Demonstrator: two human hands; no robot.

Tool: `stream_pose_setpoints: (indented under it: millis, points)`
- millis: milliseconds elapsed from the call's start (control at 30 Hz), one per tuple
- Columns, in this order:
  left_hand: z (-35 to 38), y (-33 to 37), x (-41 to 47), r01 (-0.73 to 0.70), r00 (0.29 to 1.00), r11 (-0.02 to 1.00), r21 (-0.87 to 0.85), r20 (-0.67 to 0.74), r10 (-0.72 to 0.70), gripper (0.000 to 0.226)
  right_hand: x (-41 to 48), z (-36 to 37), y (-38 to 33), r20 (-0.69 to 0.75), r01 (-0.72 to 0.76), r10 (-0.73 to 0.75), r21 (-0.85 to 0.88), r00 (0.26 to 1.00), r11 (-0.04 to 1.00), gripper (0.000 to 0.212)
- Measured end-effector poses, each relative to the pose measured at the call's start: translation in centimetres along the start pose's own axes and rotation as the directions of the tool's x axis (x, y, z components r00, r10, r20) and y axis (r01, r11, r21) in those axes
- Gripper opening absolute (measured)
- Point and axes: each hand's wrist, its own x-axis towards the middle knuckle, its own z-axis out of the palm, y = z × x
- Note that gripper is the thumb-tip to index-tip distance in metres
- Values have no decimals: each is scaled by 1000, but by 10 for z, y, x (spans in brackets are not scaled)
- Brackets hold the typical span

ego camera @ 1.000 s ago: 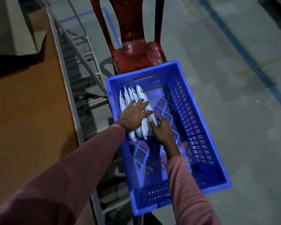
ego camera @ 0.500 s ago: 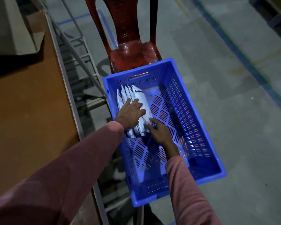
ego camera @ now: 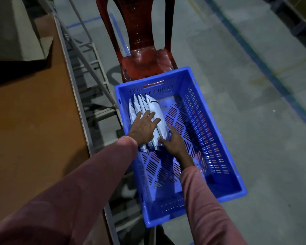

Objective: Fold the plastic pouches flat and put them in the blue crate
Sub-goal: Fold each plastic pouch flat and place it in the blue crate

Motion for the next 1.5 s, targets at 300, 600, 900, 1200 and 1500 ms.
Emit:
stream_pose_setpoints:
  millis: [300, 600, 900, 1200, 1500]
  points:
    - [5, 0, -4, 34, 999, 997, -73, -22, -36, 73, 14, 17, 9, 65, -58, 53, 75, 996, 996, 65]
    - [-19, 6, -17, 108, 994, 983, -148, 20, -106, 64, -4, 1, -22, -22, -74, 74, 34, 997, 997, 55]
    - [-84, 21, -172, 72, 855, 906, -417, -441, -272, 46, -90, -7, -105, -172, 209, -204, 10, 964, 978, 69]
    - [-60, -56, -391, 197, 533, 706, -680, -531, -659, 33, -228, 47, -186, -239, 469, -458, -15, 856, 883, 40]
    - [21, -130, -582, 311, 380, 572, -759, -452, -807, 37, -340, 202, -257, -26, 602, -607, -105, 794, 792, 38]
